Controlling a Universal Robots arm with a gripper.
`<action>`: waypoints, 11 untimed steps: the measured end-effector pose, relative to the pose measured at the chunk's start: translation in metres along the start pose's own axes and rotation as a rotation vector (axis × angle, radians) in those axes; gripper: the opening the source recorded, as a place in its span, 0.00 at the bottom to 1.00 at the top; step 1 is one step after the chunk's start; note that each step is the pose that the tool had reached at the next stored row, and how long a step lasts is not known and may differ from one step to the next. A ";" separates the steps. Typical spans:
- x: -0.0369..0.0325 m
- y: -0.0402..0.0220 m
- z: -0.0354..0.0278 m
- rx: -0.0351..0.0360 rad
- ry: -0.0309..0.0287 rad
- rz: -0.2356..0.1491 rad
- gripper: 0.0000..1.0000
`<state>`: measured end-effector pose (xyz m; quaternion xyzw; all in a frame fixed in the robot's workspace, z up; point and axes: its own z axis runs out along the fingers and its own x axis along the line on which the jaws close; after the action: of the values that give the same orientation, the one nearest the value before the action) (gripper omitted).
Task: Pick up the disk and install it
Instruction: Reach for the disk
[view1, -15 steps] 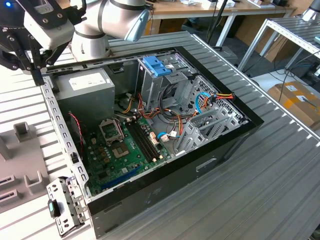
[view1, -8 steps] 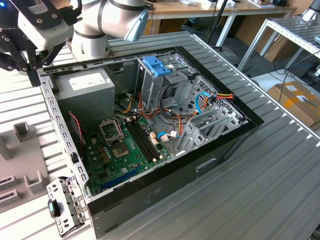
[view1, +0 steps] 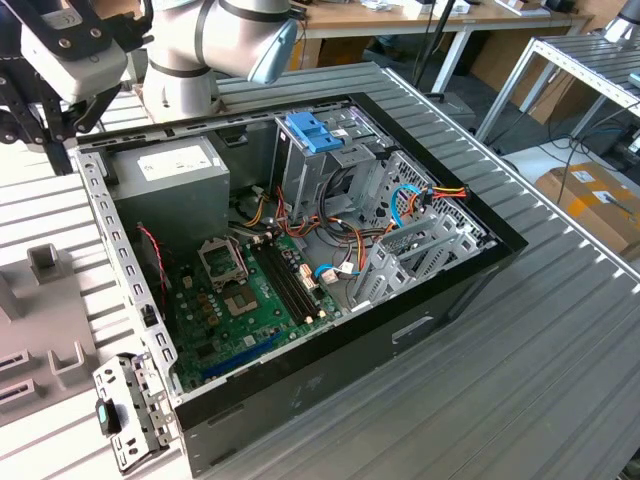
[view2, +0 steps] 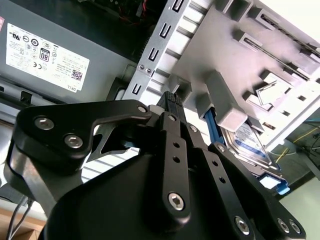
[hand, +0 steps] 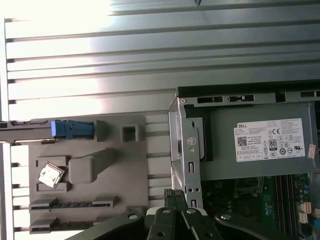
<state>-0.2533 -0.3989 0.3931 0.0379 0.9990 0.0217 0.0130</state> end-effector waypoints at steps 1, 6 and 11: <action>0.0008 0.0000 0.0000 -0.0001 -0.0001 0.000 0.11; 0.0047 -0.0004 0.0000 -0.0001 0.0000 0.000 0.11; 0.0079 -0.0006 0.0001 -0.0001 -0.0001 0.000 0.11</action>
<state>-0.2612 -0.3989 0.3928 0.0379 0.9990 0.0217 0.0131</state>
